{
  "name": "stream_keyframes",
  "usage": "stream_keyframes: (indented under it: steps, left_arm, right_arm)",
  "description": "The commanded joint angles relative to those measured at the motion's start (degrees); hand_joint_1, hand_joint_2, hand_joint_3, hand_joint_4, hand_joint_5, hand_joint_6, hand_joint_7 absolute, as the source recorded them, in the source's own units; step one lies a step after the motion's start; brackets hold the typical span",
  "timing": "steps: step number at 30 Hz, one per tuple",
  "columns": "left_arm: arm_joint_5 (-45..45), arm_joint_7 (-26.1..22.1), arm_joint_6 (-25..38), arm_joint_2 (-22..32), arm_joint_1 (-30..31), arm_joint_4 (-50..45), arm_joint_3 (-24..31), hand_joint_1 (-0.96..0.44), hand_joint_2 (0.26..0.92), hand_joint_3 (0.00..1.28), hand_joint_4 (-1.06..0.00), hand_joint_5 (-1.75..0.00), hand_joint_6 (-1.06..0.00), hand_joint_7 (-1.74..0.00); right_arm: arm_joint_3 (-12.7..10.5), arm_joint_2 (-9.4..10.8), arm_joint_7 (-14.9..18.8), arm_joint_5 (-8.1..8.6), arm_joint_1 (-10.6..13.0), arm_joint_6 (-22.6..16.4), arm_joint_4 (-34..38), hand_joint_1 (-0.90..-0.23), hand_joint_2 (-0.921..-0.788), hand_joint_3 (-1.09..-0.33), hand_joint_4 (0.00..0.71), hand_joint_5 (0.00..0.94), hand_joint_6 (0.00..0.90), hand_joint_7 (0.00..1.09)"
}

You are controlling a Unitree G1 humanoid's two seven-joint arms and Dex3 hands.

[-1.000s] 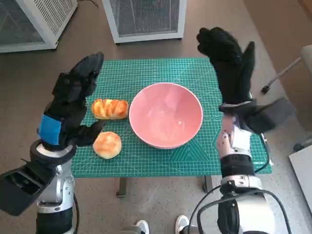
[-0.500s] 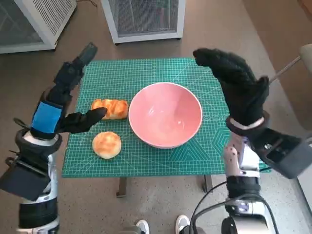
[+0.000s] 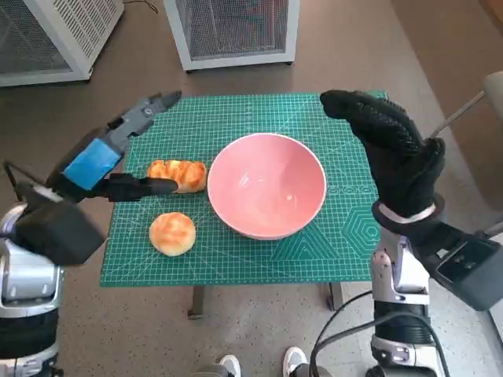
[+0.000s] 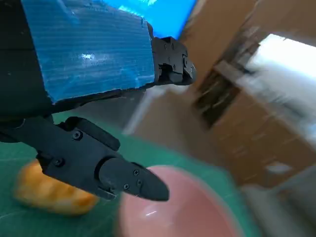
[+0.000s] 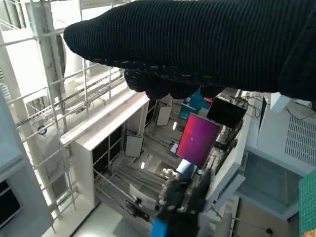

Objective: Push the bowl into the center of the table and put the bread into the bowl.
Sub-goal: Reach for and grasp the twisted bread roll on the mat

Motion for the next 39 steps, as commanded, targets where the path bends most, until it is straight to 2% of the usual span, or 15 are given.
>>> stream_keyframes:
  steps: [1,3,6,8,18,20,26,39]
  left_arm:
    - [4.14,-3.21,7.24,2.42,-2.91,-1.69,-4.13,-0.04,0.725,0.0,-0.12,0.0,-0.26,-0.15]
    - [5.27,-4.26,9.31,2.7,-3.69,-1.65,-5.42,-0.03,0.724,0.0,-0.12,0.0,-0.28,-0.13]
    - [6.12,-5.36,10.79,2.77,-4.73,-0.65,-6.86,-0.01,0.725,0.0,-0.13,0.0,-0.3,-0.1]
    - [6.21,-5.7,11.0,2.58,-5.32,0.57,-7.51,-0.01,0.725,0.0,-0.13,0.0,-0.31,-0.09]
    - [10.26,-4.82,12.8,1.49,-9.72,8.61,-12.36,0.02,0.731,0.01,-0.15,0.0,-0.32,-0.06]
    - [11.64,-4.66,13.17,1.23,-10.81,10.54,-13.56,0.02,0.732,0.01,-0.15,0.0,-0.32,-0.06]
    - [14.95,-4.19,13.97,0.16,-13.72,16.36,-16.61,0.0,0.736,0.01,-0.14,0.0,-0.32,-0.04]
    - [20.05,-0.84,9.94,-2.73,-20.01,34.45,-22.36,-0.08,0.739,0.01,-0.12,0.0,-0.32,-0.02]
  right_arm:
    - [0.99,-0.02,-1.21,-0.6,2.39,1.25,-2.29,-0.387,-0.882,-0.563,0.442,0.011,0.083,0.82]
    - [1.24,-0.12,-1.39,-0.5,2.72,1.49,-2.94,-0.39,-0.885,-0.559,0.44,0.01,0.08,0.83]
    - [1.5,-0.32,-1.48,-0.45,3.01,1.56,-3.52,-0.395,-0.899,-0.532,0.438,0.008,0.074,0.84]
    - [1.6,-0.45,-1.49,-0.45,3.11,1.6,-3.78,-0.396,-0.903,-0.524,0.436,0.007,0.071,0.84]
    - [1.77,-0.7,-0.71,0.4,3.15,1.18,-3.26,-0.403,-0.912,-0.507,0.433,0.005,0.055,0.85]
    - [1.82,-0.75,-0.57,0.56,3.22,1.11,-3.09,-0.407,-0.917,-0.494,0.431,0.004,0.053,0.85]
    - [1.94,-0.8,-0.46,0.54,3.43,0.84,-2.8,-0.418,-0.921,-0.483,0.427,0.002,0.046,0.85]
    - [2.04,-0.56,-0.79,0.54,4.13,0.91,-2.75,-0.417,-0.921,-0.481,0.426,0.001,0.043,0.85]
